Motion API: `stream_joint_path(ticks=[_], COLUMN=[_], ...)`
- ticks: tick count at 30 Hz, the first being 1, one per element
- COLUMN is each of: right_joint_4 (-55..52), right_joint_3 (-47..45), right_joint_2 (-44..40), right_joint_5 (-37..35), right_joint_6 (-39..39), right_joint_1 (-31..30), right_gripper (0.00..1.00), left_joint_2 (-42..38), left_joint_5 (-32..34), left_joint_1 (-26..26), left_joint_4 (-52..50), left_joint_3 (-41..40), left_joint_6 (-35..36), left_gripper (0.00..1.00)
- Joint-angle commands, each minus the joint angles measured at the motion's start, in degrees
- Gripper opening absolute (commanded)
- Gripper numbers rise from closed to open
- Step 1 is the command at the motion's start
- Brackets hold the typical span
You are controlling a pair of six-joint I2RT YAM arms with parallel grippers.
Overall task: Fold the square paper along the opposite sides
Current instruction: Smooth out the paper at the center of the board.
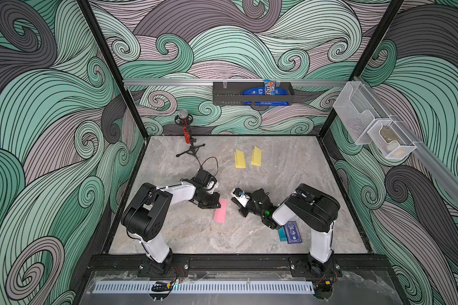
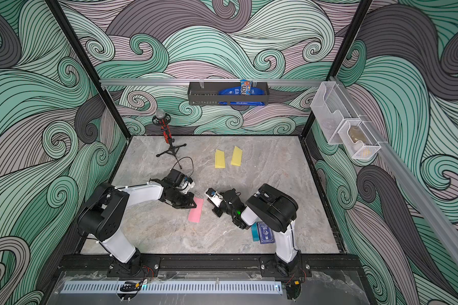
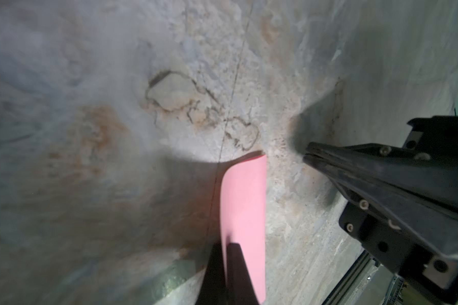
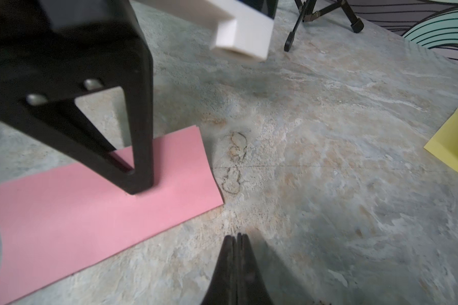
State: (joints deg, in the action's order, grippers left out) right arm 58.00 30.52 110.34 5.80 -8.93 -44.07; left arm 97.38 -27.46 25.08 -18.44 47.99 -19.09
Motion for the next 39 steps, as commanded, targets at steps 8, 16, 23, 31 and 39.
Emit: stream_joint_path(ticks=[8,16,23,31,39], right_joint_4=[0.39,0.8,0.37,-0.43,-3.12], right_joint_3=[0.5,3.24,3.66,6.26,9.57], right_joint_2=[-3.17,0.87,1.1,4.1,8.72], right_joint_5=[3.25,4.11,5.36,3.33,3.44], right_joint_6=[2.42,1.21,0.11,-2.18,-2.1], right_joint_1=[-3.72,-4.33,-4.34,-4.05,-2.88], right_gripper=[0.05,0.04,0.03,0.0,0.0], left_joint_2=[1.95,2.2,2.29,2.68,2.64], left_joint_5=[4.44,4.0,3.84,3.38,3.38], left_joint_1=[-0.32,-0.35,-0.3,-0.3,-0.36], left_joint_4=[-2.73,-2.57,-2.56,-2.48,-2.47], left_joint_3=[-0.35,-0.35,-0.44,-0.35,-0.35], left_joint_6=[-0.31,-0.42,-0.38,-0.42,-0.42], left_gripper=[0.0,0.0,0.0,0.0,0.0])
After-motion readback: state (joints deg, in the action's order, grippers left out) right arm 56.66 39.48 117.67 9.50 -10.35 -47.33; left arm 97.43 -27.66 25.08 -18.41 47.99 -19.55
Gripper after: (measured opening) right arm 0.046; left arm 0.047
